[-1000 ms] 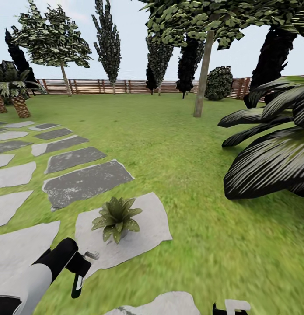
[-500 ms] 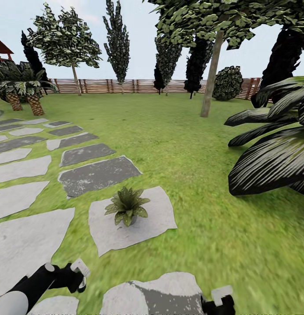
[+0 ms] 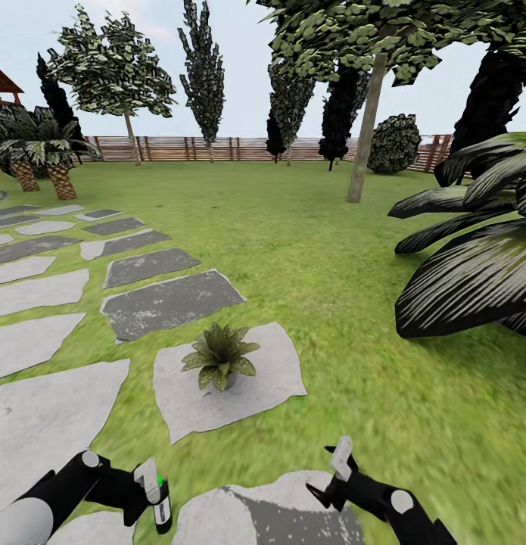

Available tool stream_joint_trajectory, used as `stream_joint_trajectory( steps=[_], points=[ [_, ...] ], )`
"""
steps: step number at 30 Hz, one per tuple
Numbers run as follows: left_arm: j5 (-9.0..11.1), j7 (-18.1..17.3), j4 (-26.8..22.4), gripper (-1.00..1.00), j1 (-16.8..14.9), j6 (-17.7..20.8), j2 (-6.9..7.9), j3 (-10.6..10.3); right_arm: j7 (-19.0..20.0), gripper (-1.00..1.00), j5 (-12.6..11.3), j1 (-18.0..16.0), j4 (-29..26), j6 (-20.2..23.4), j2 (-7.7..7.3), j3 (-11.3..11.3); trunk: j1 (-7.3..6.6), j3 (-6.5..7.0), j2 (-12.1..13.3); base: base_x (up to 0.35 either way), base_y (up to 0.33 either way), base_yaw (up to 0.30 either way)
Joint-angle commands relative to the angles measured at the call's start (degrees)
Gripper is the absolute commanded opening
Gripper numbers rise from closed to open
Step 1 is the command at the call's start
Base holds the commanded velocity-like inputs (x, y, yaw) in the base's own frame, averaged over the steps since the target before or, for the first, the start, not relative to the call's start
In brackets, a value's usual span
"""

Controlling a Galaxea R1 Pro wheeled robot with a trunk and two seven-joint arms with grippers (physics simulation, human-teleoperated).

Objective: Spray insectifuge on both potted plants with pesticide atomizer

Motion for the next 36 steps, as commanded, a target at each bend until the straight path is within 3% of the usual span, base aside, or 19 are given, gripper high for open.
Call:
stream_joint_trajectory(
  steps=[1,5,8,9,11,14,16,19,26,28,31,36],
  points=[
    [-1.2,-0.1,-0.8,-1.00,0.0,-0.8,-0.10,0.0,1.3,1.00,0.7,0.0,-0.1,-0.2,0.24,-0.4,-0.01,-0.05,0.0,0.000,0.000,0.000],
    [-2.0,0.0,-1.8,-1.00,0.0,-1.4,-0.27,0.0,3.3,1.00,1.2,-0.1,-0.2,-0.2,0.47,-0.2,-0.01,-0.05,0.0,0.000,0.000,0.000],
    [-2.1,0.2,-1.9,-1.00,0.0,-2.3,-0.34,-0.1,3.6,1.00,1.2,0.0,-0.1,-0.1,0.56,4.3,-0.01,-0.05,0.0,0.000,0.000,0.000],
    [-2.1,0.2,-1.9,-1.00,0.0,-2.8,-0.35,-0.1,3.6,-1.00,1.2,-0.1,-0.2,-0.1,0.65,7.0,-0.01,-0.05,0.0,0.000,0.000,0.000],
    [-2.2,0.3,-2.0,-1.00,0.1,-4.0,-0.46,-0.1,3.6,-1.00,1.1,0.0,-0.2,-0.2,0.81,10.0,-0.01,-0.05,0.0,0.000,0.000,0.000],
    [-2.2,0.6,-2.0,-1.00,0.1,-4.6,-1.69,-0.1,3.6,-1.00,1.0,0.0,-0.3,-0.1,2.21,11.4,-0.01,-0.05,0.0,0.000,0.000,0.000],
    [-3.1,0.6,-2.0,-1.00,0.1,-4.6,-3.00,-0.1,3.6,-1.00,1.0,0.0,-0.5,-0.1,3.47,11.6,-0.01,-0.05,0.0,0.000,0.000,0.000],
    [-6.4,0.7,-3.7,-1.00,0.1,-4.7,-4.89,-0.1,3.7,-1.00,1.1,-0.1,-1.5,0.6,5.72,11.6,-0.01,-0.05,0.0,0.000,0.000,0.000],
    [-7.7,0.7,-4.7,-1.00,0.1,-6.6,-7.36,-0.1,5.1,-1.00,1.1,-0.2,-2.8,1.8,7.79,11.7,-0.01,-0.05,0.0,0.000,0.000,0.000],
    [-8.5,0.7,-4.7,-1.00,0.1,-7.4,-7.86,-0.3,5.2,-1.00,1.1,-0.2,-2.8,1.9,8.45,11.7,-0.01,-0.05,0.0,0.000,0.000,0.000],
    [-11.9,1.2,-4.8,-1.00,0.1,-7.6,-8.13,-1.9,5.3,-1.00,1.1,-0.5,-2.8,1.9,9.15,11.7,-0.01,-0.05,0.0,0.000,0.000,0.000],
    [-15.0,6.2,-4.6,-1.00,0.1,-7.7,-8.83,-2.5,5.3,-1.00,1.0,-1.1,-2.7,1.9,10.36,11.7,-0.01,-0.05,0.0,0.000,0.000,0.000]
  ],
)
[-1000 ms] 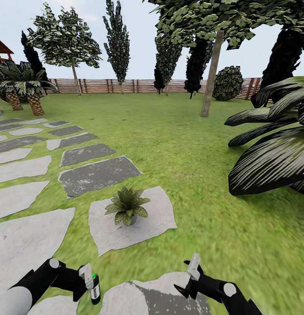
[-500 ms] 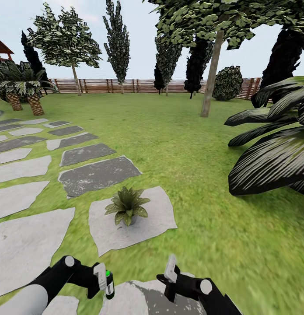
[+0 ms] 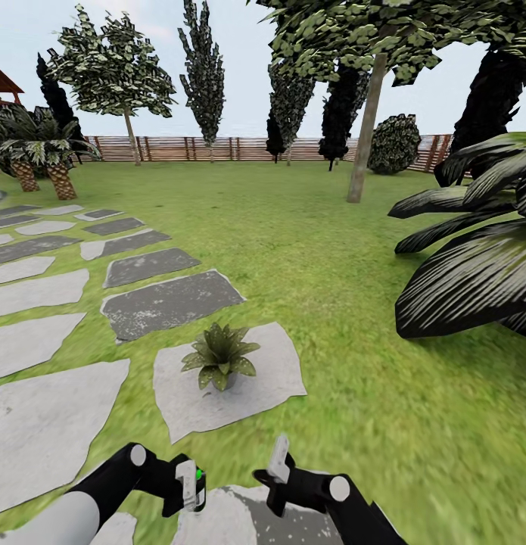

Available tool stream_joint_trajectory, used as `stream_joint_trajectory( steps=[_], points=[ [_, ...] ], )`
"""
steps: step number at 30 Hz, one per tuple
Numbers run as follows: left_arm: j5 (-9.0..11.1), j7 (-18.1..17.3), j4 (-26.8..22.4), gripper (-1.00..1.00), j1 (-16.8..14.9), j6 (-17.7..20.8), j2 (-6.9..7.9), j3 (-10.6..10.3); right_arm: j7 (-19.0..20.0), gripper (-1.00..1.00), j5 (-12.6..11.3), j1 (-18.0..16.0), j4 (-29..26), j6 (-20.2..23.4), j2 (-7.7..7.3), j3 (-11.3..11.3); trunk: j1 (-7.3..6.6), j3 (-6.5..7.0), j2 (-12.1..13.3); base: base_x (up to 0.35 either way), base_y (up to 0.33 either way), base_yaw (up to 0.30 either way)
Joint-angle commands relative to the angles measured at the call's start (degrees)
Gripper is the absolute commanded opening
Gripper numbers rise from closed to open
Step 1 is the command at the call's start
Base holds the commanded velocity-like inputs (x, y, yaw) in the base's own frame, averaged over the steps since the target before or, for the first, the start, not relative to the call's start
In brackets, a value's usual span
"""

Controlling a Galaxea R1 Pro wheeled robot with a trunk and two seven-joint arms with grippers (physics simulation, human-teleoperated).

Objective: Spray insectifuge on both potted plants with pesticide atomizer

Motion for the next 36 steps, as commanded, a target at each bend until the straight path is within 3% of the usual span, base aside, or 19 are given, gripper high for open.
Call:
stream_joint_trajectory(
  steps=[1,4,11,15,21,36],
  points=[
    [-0.8,0.2,-0.1,-1.00,0.0,-0.4,-0.20,-0.1,0.1,-1.00,0.4,-0.1,0.0,-0.2,0.18,-0.1,-0.01,-0.05,0.0,0.000,0.000,0.000],
    [-1.9,0.5,0.0,-1.00,0.0,-0.5,-0.78,-0.1,0.1,-1.00,0.4,-0.2,0.0,-0.2,0.18,-0.1,-0.01,-0.05,0.0,0.000,0.000,0.000],
    [-2.1,0.5,-0.1,-1.00,0.1,-0.6,-1.85,-0.2,0.1,-1.00,0.4,-0.3,0.0,-0.2,0.18,-0.1,-0.01,-0.05,0.0,0.000,0.000,0.000],
    [-2.1,0.5,-0.1,-1.00,0.1,-1.5,-3.98,-0.2,0.1,-1.00,0.4,-0.3,0.0,-0.2,0.18,-0.1,-0.01,-0.05,0.0,0.000,0.000,0.000],
    [-2.2,0.6,-0.1,-1.00,0.0,-1.8,-5.68,-0.2,0.1,-1.00,0.4,-0.3,0.0,-0.2,0.18,-0.1,-0.01,-0.05,0.0,0.000,0.000,0.000],
    [-2.0,0.6,-0.1,-1.00,0.0,-2.2,-5.97,-0.1,0.1,-1.00,0.5,-0.3,0.2,-0.2,0.18,0.1,-0.01,-0.05,0.0,0.000,0.000,0.000]
  ],
)
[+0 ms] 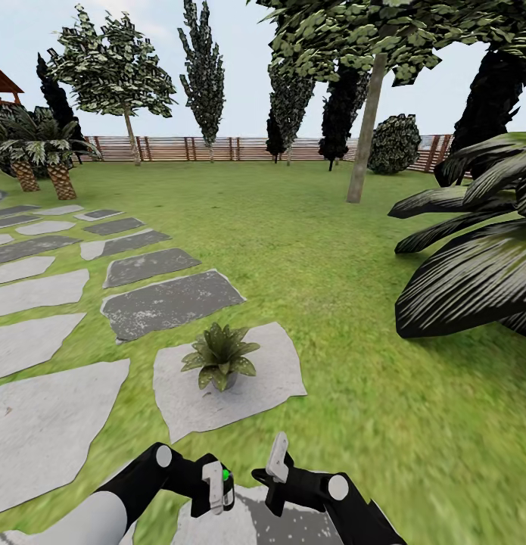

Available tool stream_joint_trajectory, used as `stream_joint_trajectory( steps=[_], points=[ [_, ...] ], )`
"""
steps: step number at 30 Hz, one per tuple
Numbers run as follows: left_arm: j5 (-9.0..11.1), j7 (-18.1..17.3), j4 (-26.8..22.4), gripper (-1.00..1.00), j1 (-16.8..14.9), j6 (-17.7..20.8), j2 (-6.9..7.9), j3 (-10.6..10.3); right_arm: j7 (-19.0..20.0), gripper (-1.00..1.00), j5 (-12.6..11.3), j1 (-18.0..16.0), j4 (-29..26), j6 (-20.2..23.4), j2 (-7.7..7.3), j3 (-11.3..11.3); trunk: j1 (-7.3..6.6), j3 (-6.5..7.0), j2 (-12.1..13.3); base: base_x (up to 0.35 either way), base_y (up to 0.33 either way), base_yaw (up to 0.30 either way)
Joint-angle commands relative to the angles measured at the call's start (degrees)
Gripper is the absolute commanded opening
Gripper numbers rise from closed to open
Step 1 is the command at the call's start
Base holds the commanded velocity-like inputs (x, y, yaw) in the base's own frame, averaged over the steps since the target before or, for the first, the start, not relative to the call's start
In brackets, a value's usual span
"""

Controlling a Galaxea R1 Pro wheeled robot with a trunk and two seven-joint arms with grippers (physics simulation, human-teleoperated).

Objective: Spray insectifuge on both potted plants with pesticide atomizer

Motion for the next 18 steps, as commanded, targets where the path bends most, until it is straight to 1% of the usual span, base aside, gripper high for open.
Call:
stream_joint_trajectory(
  steps=[1,6,8,10,15,18],
  points=[
    [-0.3,0.0,-0.1,-1.00,0.0,-0.3,-0.02,-0.1,0.1,-1.00,0.4,0.0,-0.1,-0.2,0.03,-0.1,-0.01,-0.05,0.0,0.000,0.000,0.000],
    [-0.3,0.6,-0.1,-1.00,0.0,-0.4,-0.74,0.1,0.6,-1.00,0.4,0.0,-0.1,-0.2,0.03,-0.1,-0.01,-0.05,0.0,0.000,0.000,0.000],
    [-0.3,2.4,0.1,-1.00,0.1,-0.4,-0.92,0.1,0.7,-1.00,0.4,0.0,-0.1,-0.2,0.03,-0.1,-0.01,-0.05,0.0,0.000,0.000,0.000],
    [-0.3,3.3,0.3,-1.00,0.3,-0.4,-0.98,0.1,0.8,-1.00,0.3,0.0,-0.2,-0.2,0.03,-0.1,-0.01,-0.05,0.0,0.000,0.000,0.000],
    [-0.2,3.7,1.0,-1.00,0.5,-2.1,-1.02,0.1,0.8,-1.00,0.3,0.0,-0.2,-0.2,0.03,-0.1,-0.01,-0.05,0.0,0.000,0.000,0.000],
    [-0.2,3.7,1.1,-1.00,0.5,-2.3,-1.72,0.1,0.8,-1.00,0.3,0.0,-0.2,-0.2,0.03,-0.1,-0.01,-0.05,0.0,0.000,0.000,0.000]
  ],
)
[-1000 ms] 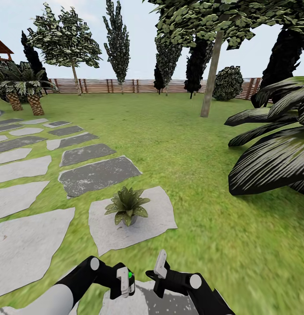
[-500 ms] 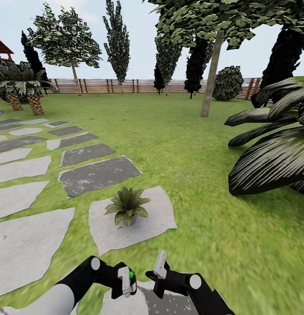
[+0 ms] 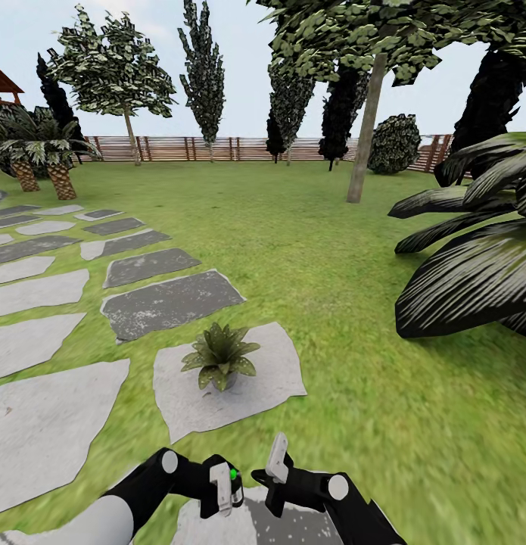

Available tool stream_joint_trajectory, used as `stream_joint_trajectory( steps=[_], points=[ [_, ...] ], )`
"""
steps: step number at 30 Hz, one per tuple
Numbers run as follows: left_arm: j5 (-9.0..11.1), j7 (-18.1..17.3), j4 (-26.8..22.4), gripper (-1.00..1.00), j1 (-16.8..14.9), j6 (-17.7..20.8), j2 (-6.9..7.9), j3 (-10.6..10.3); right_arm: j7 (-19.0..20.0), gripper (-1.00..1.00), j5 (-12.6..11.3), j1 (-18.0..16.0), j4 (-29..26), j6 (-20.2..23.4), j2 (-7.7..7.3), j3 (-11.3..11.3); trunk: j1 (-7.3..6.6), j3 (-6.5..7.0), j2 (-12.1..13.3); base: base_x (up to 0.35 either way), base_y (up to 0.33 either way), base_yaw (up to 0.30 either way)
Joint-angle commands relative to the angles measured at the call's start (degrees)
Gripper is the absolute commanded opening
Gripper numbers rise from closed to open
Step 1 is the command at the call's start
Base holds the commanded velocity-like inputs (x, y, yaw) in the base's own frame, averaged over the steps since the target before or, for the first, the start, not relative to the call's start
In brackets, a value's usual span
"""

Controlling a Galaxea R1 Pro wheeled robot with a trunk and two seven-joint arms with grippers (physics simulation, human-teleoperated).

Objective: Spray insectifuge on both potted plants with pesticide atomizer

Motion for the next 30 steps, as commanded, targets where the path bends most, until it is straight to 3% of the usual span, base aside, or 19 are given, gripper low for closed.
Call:
stream_joint_trajectory(
  steps=[1,10,30],
  points=[
    [-0.4,0.0,-0.1,-1.00,0.0,-0.3,-0.19,0.0,0.1,-1.00,0.4,0.0,-0.1,-0.2,0.02,-0.1,-0.01,-0.05,0.0,0.000,0.000,0.000],
    [-0.3,-0.1,0.0,-1.00,0.0,-0.5,-1.82,0.0,0.1,-1.00,0.4,0.0,-0.1,-0.3,0.02,-0.1,-0.01,-0.05,0.0,0.000,0.000,0.000],
    [0.0,-0.6,0.0,-1.00,0.0,-1.3,-2.09,-0.1,0.1,-1.00,0.4,0.0,-0.1,-0.3,0.02,-0.1,-0.01,-0.05,0.0,0.000,0.000,0.000]
  ],
)
